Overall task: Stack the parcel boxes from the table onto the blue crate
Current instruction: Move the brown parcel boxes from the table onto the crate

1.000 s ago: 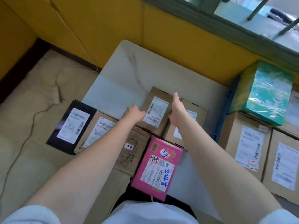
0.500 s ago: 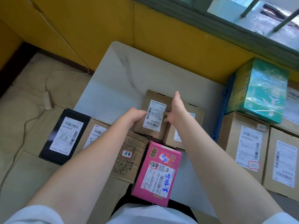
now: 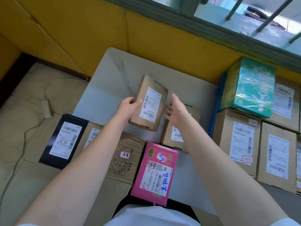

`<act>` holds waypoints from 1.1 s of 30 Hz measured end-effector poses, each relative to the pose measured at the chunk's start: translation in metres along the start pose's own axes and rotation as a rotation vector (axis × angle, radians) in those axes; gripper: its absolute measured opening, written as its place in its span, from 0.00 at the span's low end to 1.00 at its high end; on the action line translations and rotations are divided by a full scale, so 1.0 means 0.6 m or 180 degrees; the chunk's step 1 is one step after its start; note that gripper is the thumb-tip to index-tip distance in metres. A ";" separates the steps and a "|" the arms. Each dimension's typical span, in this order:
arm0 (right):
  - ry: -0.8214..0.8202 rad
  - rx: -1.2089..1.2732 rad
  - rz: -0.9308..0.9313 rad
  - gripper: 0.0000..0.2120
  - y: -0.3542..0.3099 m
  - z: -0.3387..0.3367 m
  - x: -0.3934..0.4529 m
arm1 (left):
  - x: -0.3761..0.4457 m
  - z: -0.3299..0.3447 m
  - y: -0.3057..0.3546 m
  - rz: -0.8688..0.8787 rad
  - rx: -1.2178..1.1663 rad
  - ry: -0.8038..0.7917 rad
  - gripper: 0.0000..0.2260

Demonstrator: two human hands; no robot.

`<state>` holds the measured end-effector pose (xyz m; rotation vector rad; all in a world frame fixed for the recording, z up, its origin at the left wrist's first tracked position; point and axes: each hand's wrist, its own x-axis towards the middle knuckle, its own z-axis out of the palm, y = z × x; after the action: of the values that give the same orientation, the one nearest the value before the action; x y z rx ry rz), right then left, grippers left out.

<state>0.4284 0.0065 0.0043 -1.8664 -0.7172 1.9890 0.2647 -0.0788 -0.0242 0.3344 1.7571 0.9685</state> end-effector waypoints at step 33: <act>0.0823 -0.0282 -0.1227 0.30 0.095 -0.952 -0.253 | -0.510 0.772 -0.081 0.1317 0.2140 -0.1524 0.33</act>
<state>1.0144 -0.0438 0.0868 -1.8213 -1.0097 1.4700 0.8104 -0.0952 0.0866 1.2882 1.5376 0.4734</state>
